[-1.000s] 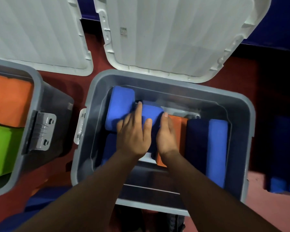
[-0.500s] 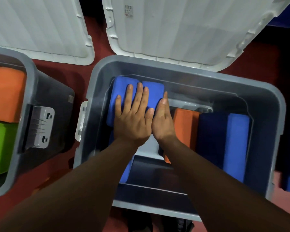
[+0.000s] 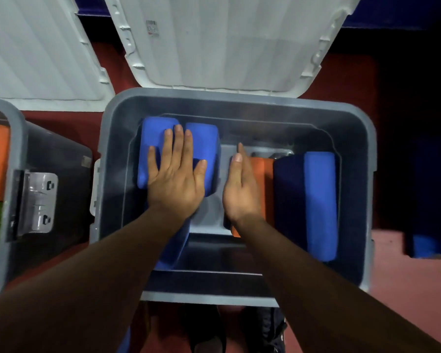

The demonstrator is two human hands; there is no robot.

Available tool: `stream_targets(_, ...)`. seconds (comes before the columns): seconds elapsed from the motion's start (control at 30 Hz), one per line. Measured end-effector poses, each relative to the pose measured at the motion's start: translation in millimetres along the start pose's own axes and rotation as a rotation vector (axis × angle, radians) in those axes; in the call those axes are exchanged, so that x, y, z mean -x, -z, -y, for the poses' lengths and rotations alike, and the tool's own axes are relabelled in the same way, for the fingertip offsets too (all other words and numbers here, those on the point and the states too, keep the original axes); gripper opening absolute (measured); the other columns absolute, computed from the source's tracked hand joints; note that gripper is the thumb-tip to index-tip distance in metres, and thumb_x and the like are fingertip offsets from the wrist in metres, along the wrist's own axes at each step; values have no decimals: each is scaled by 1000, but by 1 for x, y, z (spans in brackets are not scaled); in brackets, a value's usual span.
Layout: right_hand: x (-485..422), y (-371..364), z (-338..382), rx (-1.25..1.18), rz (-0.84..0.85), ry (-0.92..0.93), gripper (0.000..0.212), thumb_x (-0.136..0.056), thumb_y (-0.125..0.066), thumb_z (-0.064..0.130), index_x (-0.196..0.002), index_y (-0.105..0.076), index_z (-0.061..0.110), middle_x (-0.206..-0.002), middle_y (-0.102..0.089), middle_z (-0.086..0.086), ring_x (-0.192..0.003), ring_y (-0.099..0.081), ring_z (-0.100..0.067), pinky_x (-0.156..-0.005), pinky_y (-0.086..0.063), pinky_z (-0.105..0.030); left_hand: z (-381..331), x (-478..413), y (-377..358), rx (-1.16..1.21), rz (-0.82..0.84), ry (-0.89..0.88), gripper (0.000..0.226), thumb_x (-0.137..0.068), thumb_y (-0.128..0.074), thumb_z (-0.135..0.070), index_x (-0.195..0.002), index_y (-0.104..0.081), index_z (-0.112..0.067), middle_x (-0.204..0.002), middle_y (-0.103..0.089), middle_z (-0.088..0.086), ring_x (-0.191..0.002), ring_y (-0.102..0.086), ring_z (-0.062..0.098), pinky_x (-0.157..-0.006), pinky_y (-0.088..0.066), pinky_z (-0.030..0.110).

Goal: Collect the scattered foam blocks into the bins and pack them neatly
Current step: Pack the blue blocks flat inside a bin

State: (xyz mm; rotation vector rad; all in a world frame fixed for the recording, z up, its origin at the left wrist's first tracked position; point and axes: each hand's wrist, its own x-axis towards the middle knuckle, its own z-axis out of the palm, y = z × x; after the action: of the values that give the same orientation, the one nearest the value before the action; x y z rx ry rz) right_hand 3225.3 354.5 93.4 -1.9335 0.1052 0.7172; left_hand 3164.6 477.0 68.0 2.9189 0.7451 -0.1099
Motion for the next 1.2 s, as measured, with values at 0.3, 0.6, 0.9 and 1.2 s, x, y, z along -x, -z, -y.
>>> stream_targets(0.3, 50, 107, -37, 310, -352, 34, 68, -99, -14, 58, -152, -44, 29, -161, -38, -1, -150, -24, -16, -123, -17, -49, -122, 73, 23, 363, 124, -89, 63, -103, -23, -50, -157, -33, -21, -163, -31, 7, -148, -33, 29, -118, -28, 50)
stream_targets(0.6, 67, 156, -71, 270, -215, -109, 86, -87, -8, 74, -160, -27, 32, -161, -38, -2, -151, -27, -21, -123, -22, -50, -198, 114, -5, 928, 394, 106, 76, -94, -11, -67, -161, -11, -31, -167, -22, 0, -150, -27, 13, -122, -28, 31)
stream_targets(0.9, 93, 141, -53, 49, -34, 60, 59, -99, -37, 63, -151, -45, 37, -153, -45, 18, -136, -39, 10, -119, -34, -30, -165, 124, 27, 1061, 212, 217, 75, -93, -23, -74, -160, -18, -40, -161, -22, -25, -145, -26, -6, -111, -20, 7)
stream_targets(1.2, 142, 118, 33, 60, -174, 161, 71, -88, -26, 71, -145, -50, 37, -143, -59, 11, -129, -52, 0, -103, -40, -12, -133, 106, 126, 717, 90, 190, 90, -96, 2, -71, -143, -56, -21, -133, -67, 4, -127, -57, 21, -112, -34, 42)
